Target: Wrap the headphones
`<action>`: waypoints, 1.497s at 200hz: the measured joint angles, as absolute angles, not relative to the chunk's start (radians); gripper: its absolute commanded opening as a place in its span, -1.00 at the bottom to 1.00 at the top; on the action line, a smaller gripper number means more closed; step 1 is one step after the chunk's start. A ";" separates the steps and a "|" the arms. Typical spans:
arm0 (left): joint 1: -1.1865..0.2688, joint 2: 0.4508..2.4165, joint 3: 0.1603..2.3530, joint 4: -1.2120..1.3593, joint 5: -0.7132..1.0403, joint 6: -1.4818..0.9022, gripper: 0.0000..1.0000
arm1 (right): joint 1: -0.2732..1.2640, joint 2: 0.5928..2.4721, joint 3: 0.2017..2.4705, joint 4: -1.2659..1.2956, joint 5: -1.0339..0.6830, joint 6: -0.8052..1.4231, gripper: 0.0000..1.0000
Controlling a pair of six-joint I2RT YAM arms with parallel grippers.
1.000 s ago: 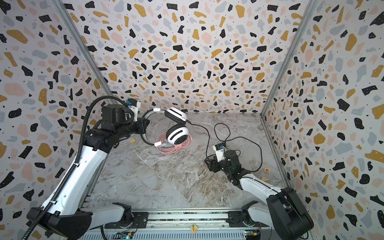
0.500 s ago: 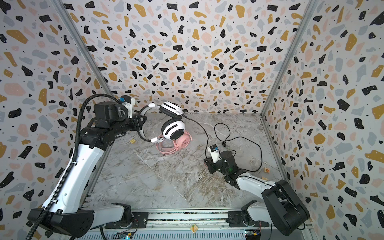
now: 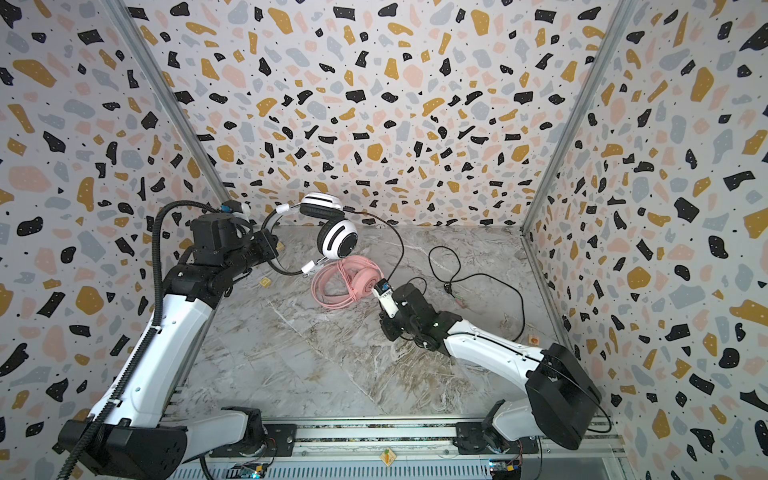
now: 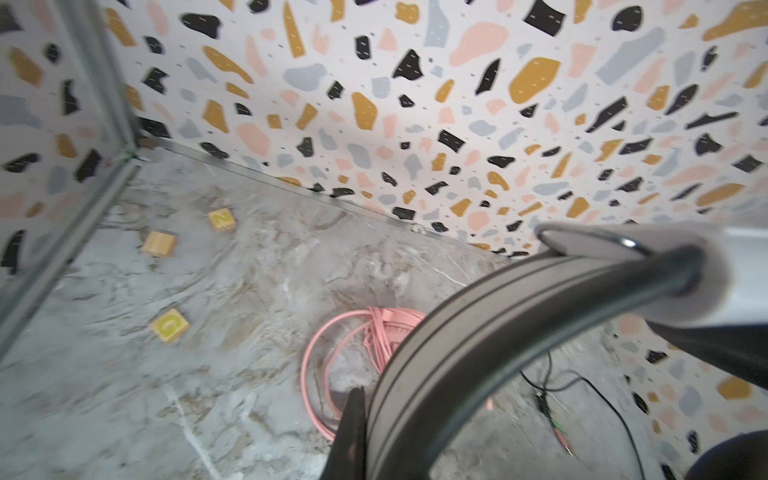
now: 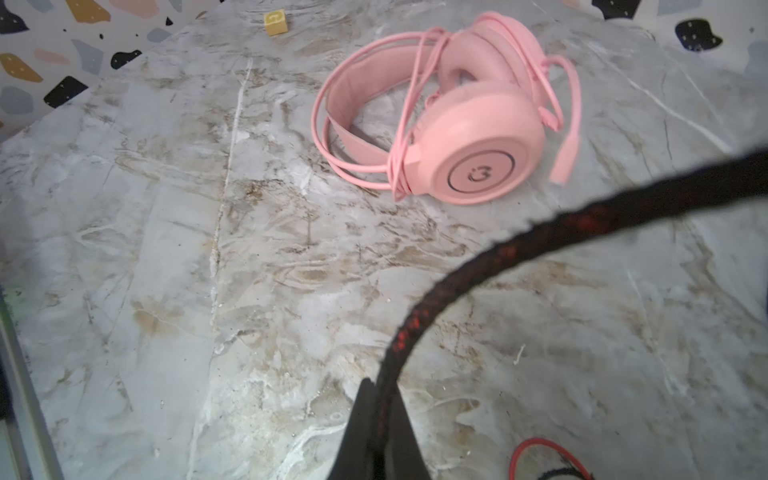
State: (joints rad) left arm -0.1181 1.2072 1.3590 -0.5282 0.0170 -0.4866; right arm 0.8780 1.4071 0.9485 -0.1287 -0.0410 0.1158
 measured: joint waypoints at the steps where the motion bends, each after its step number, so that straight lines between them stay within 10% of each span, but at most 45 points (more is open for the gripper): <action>1: -0.118 1.205 1.357 -0.528 0.013 -0.487 -1.00 | 0.884 1.410 0.958 -0.138 -0.039 0.116 -0.94; 115: -0.285 1.229 1.296 -0.511 -0.300 -0.407 -1.00 | 1.266 1.641 1.592 -0.875 0.094 0.029 -0.91; 202: -0.407 1.212 1.134 -0.493 -0.131 -0.193 -1.00 | 1.156 1.624 1.940 -1.019 0.170 -0.012 -0.91; 299: -0.408 1.128 1.119 -0.471 0.071 -0.081 -1.00 | 0.857 1.439 1.722 -0.938 0.063 -0.019 -0.91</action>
